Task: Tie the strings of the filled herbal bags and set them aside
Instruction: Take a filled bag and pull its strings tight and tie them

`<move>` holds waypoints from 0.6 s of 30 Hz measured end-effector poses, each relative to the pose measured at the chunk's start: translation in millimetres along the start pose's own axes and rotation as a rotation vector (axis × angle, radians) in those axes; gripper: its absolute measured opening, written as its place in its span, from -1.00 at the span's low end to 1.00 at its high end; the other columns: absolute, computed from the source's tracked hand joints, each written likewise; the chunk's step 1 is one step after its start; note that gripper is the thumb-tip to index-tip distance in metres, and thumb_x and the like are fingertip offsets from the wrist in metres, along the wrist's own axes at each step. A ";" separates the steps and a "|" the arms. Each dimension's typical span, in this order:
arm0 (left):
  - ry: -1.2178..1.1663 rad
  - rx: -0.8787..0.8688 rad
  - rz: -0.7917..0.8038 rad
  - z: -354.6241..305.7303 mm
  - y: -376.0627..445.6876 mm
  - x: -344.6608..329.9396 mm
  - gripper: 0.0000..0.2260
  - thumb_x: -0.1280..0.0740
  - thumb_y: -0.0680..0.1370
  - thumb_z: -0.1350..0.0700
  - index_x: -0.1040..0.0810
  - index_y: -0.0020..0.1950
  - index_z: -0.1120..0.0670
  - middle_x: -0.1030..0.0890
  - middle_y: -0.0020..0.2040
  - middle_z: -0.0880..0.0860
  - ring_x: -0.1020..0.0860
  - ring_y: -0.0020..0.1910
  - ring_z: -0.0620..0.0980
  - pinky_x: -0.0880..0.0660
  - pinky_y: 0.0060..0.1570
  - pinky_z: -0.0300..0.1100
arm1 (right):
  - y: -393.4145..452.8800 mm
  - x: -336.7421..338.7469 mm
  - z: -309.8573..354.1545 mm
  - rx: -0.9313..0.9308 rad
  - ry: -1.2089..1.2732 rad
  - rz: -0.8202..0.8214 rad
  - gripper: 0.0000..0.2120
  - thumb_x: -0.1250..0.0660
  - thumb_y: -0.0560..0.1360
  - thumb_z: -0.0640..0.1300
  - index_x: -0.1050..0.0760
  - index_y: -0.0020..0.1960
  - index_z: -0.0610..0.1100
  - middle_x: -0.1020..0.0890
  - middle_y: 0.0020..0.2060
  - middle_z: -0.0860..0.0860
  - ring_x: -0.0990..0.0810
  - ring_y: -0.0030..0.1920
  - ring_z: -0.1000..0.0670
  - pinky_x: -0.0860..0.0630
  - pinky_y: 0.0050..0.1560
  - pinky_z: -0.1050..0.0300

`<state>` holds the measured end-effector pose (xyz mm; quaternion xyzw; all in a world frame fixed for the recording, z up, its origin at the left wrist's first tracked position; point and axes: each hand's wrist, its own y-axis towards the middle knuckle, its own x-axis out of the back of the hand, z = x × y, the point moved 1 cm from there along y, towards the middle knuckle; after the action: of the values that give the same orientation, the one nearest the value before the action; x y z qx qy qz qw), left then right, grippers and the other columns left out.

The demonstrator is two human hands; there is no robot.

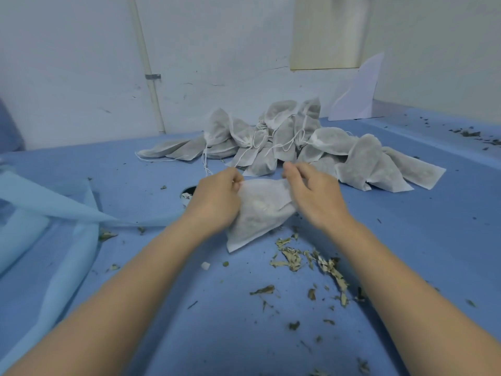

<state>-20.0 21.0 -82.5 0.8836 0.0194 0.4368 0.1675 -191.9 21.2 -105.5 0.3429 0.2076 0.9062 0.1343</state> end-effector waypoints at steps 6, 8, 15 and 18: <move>0.141 -0.108 -0.024 -9.2 -21.0 -10.1 -0.67 -0.11 0.50 0.08 -0.43 0.22 0.10 -0.54 0.17 0.08 -0.43 0.17 0.08 -0.27 0.20 -0.09 | -0.9 -5.7 0.7 -0.030 -0.082 -0.078 -0.56 -0.09 0.62 0.12 -0.21 -0.40 0.01 -0.35 -0.48 0.12 -0.33 -0.40 0.15 -0.28 -0.37 0.37; 0.206 -0.274 0.003 -21.9 -27.2 -20.1 -0.42 -0.11 0.41 -0.08 -0.31 0.38 0.13 -0.44 0.30 0.05 -0.31 0.33 0.01 0.02 0.41 -0.12 | -0.9 -6.7 2.7 -0.035 -0.060 -0.077 -0.55 -0.11 0.62 0.12 -0.25 -0.40 -0.03 -0.39 -0.48 0.10 -0.37 -0.38 0.15 -0.29 -0.33 0.45; -0.112 -0.171 0.097 -34.1 -19.2 -33.7 -0.45 -0.24 0.48 0.22 -0.13 0.44 0.10 -0.45 0.27 0.09 -0.46 0.19 0.16 -0.41 0.16 0.07 | -1.8 -7.6 8.5 -0.007 0.057 -0.003 -0.53 -0.08 0.62 0.13 -0.32 -0.43 -0.01 -0.45 -0.55 0.16 -0.43 -0.41 0.29 -0.32 -0.32 0.44; -0.041 -0.127 0.032 -26.4 -17.8 -30.3 -0.56 -0.17 0.52 0.20 -0.17 0.38 0.08 -0.51 0.13 0.08 -0.49 0.09 0.16 -0.43 0.04 0.03 | 1.1 -2.0 8.1 -0.043 0.077 -0.008 -0.57 -0.12 0.61 0.11 -0.46 -0.34 -0.05 -0.42 -0.55 0.12 -0.40 -0.44 0.24 -0.30 -0.36 0.40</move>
<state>-57.3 39.7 -96.4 0.8802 -0.0258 0.4215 0.2167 -185.0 21.8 -100.6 0.3039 0.1946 0.9225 0.1371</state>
